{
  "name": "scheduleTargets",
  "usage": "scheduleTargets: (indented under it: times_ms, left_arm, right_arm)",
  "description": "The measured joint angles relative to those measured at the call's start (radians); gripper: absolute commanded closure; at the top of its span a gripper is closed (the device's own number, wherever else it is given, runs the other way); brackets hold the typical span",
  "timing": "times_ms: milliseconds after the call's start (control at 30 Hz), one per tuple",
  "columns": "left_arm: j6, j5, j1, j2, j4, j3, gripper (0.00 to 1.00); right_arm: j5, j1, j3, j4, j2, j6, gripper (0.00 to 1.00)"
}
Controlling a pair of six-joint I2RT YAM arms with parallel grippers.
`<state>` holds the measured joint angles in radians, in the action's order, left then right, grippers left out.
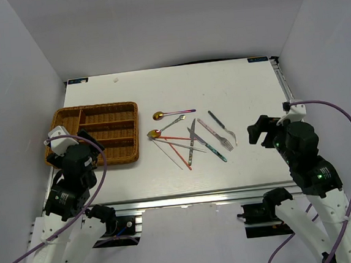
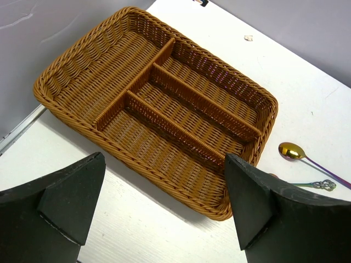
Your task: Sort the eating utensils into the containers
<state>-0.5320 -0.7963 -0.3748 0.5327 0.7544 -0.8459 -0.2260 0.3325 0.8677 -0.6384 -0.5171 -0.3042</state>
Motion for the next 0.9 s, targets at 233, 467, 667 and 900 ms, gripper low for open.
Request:
scheduleTargets:
  times_ms: [233, 467, 667, 900]
  left_arm:
    - [0.0, 0.002, 0.0, 0.0, -0.001, 0.0, 0.02]
    - [0.0, 0.013, 0.0, 0.0, -0.007, 0.001, 0.02]
    - [0.001, 0.025, 0.0, 0.0, -0.008, 0.002, 0.02]
    - [0.001, 0.033, 0.0, -0.007, -0.021, 0.005, 0.02]
  right_arm:
    - [0.046, 0.0, -0.024, 0.019, -0.006, 0.0, 0.11]
    - [0.154, 0.0, -0.028, 0.097, -0.263, -0.007, 0.11]
    - [0.155, 0.003, 0.066, 0.145, -0.717, 0.013, 0.24]
    - [0.132, 0.005, 0.274, 0.169, -1.074, 0.096, 0.43]
